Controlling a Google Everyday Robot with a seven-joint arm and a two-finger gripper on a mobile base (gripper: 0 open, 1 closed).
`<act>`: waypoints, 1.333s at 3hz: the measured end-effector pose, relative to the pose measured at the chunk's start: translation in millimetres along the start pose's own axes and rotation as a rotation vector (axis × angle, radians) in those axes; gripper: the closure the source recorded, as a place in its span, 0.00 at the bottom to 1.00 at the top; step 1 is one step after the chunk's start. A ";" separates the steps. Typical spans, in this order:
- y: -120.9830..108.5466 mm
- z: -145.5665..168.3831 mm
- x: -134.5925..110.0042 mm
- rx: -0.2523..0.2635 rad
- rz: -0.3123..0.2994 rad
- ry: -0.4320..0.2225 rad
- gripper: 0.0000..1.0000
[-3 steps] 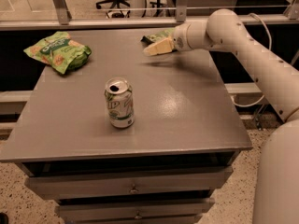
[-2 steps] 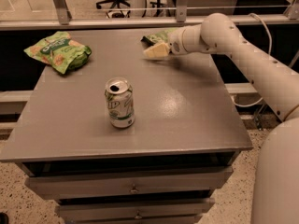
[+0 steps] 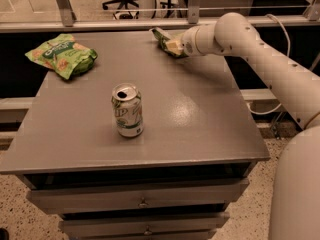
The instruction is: Move green jalapeno chip bag near green rice chip bag
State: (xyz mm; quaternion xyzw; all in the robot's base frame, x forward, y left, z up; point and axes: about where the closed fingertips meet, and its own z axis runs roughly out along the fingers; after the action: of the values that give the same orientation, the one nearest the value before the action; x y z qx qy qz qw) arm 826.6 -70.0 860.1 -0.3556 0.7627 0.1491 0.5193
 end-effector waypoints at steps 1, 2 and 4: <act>-2.0 -0.3 -28.2 -0.014 -0.045 -0.050 0.99; 14.8 5.2 -69.8 -0.075 -0.096 -0.120 1.00; 96.7 24.6 -109.3 -0.259 -0.174 -0.147 1.00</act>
Offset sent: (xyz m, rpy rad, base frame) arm 0.0025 0.0848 0.1065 0.0767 -0.1836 0.2585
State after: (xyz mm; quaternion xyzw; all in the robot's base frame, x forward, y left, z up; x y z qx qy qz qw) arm 798.8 55.0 934.3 -0.4724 0.6634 0.2263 0.5344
